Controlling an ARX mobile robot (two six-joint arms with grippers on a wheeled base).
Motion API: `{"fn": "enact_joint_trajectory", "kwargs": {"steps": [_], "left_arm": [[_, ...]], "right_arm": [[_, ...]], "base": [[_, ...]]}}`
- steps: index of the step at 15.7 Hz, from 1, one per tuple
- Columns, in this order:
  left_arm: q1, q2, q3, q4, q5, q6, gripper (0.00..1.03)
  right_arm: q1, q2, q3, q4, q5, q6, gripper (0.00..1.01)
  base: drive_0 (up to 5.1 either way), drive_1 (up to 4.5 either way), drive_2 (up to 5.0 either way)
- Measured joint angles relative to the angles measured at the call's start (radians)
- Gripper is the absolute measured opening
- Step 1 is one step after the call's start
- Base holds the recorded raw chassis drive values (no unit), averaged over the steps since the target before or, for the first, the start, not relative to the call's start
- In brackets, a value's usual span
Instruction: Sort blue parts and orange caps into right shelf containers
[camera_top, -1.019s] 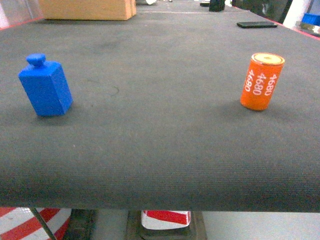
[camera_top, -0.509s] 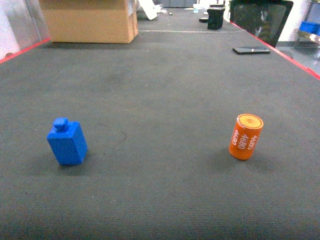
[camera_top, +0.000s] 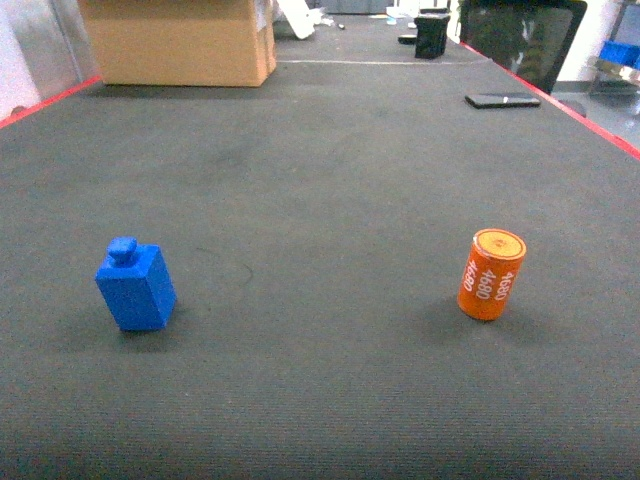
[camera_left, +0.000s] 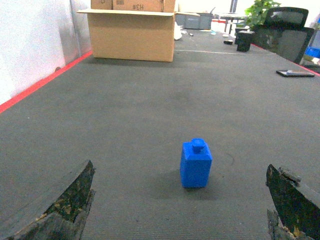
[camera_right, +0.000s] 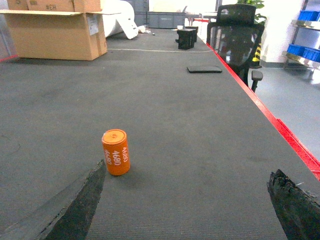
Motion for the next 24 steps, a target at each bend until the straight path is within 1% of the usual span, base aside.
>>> {"fn": "enact_joint_trajectory", "kwargs": {"steps": [24], "left_arm": [[0.000,0.000,0.000,0.000,0.000,0.000,0.98]], "right_arm": [[0.000,0.000,0.000,0.000,0.000,0.000,0.98]], "base": [[0.0,0.00,0.0]]}}
